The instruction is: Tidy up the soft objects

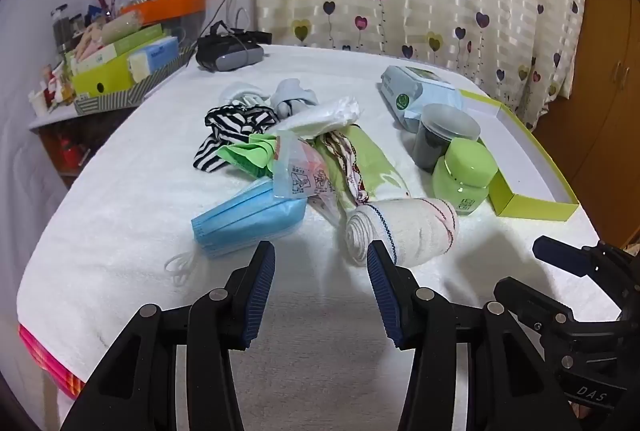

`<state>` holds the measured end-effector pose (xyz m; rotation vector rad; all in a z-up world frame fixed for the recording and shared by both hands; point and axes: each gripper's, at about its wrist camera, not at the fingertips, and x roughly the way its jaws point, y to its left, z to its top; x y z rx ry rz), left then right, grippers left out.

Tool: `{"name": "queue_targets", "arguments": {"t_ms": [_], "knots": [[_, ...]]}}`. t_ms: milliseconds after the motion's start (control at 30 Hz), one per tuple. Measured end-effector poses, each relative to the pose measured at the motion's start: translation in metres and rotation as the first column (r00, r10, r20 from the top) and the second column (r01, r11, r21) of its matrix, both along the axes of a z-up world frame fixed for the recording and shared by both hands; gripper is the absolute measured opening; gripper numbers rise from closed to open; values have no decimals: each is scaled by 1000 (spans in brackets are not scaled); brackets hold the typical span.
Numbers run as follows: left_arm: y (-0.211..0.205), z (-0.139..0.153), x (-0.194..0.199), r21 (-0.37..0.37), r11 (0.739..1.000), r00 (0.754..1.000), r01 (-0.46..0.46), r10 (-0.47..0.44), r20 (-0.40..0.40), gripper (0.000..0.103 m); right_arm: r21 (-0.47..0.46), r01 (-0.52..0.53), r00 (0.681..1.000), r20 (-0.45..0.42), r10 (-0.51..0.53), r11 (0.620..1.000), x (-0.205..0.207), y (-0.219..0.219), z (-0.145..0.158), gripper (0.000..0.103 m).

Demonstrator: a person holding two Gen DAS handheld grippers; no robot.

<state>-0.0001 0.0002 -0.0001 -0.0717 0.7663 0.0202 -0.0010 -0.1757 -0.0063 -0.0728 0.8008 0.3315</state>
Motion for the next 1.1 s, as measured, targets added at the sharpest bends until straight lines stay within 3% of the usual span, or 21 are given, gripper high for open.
{"name": "queue_targets", "arguments": {"t_ms": [1100], "knots": [[-1, -1, -2, 4, 1000, 1000, 23, -23, -17, 47, 12, -9, 1000, 10, 9, 1000, 0, 3, 6, 63]]}}
